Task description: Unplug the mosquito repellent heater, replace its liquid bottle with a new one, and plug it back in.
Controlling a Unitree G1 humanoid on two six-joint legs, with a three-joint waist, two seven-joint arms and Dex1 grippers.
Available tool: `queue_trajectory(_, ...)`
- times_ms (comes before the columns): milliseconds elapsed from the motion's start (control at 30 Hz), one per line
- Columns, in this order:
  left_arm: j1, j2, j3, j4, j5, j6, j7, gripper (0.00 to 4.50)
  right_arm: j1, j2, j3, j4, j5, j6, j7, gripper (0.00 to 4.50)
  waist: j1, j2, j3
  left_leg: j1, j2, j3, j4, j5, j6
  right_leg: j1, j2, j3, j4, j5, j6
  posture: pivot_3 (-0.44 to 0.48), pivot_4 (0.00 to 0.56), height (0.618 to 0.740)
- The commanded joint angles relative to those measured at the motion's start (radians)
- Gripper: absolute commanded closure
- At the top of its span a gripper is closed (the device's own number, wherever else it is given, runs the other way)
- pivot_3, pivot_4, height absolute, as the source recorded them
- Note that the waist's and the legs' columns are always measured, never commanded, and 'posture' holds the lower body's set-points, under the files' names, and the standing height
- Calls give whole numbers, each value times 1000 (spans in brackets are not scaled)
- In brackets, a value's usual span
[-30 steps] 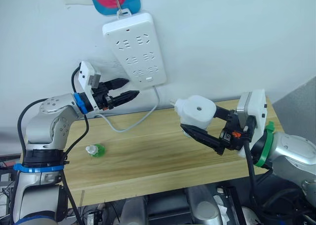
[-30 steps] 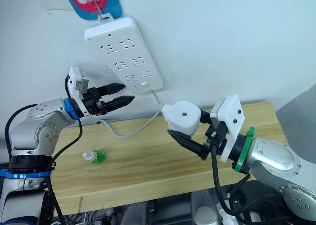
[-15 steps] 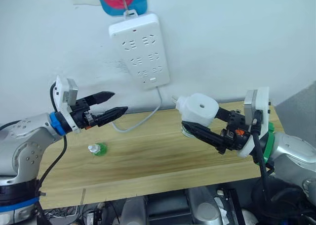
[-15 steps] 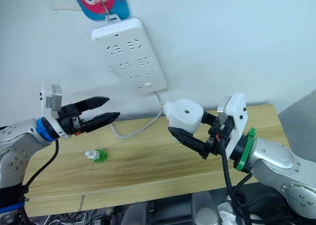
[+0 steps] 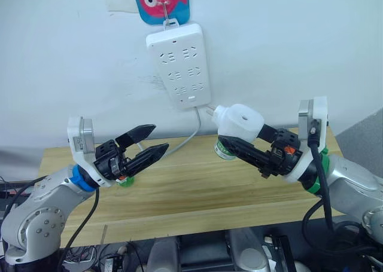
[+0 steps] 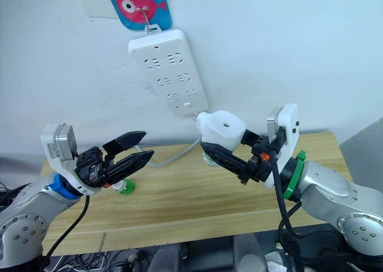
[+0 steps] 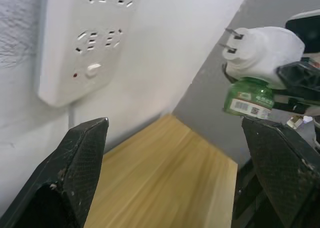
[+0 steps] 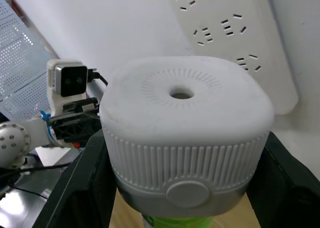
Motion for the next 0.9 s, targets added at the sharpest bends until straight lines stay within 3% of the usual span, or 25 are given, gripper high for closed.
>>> queue_trajectory(33, 40, -17, -23, -57, -17, -38, -13, 34, -21, -9, 8, -37, 75, -44, -75, 1509, -1, 0, 0, 0, 0, 0, 0, 0, 0, 0, 0, 0, 0, 0, 0, -283, 297, 740)
queue_trajectory(267, 84, -57, -100, -65, 36, -128, -63, 34, -66, -10, 50, -30, 175, -91, -208, 1509, -3, 0, 0, 0, 0, 0, 0, 0, 0, 0, 0, 0, 0, 0, 0, -295, 331, 740)
queue_trajectory(500, 26, -124, -214, -14, 127, -228, -67, 34, -87, 11, 107, -34, 204, -130, -279, 1509, -2, 0, 0, 0, 0, 0, 0, 0, 1, 0, 1, 0, 0, 0, 0, -295, 327, 740)
queue_trajectory(900, -42, -160, -282, 63, 131, -242, -86, 34, -80, 42, 135, 7, 175, -170, -285, 1509, -2, 0, 0, 0, 0, 0, 0, -1, 1, 0, 1, 0, 0, 0, 0, -290, 321, 740)
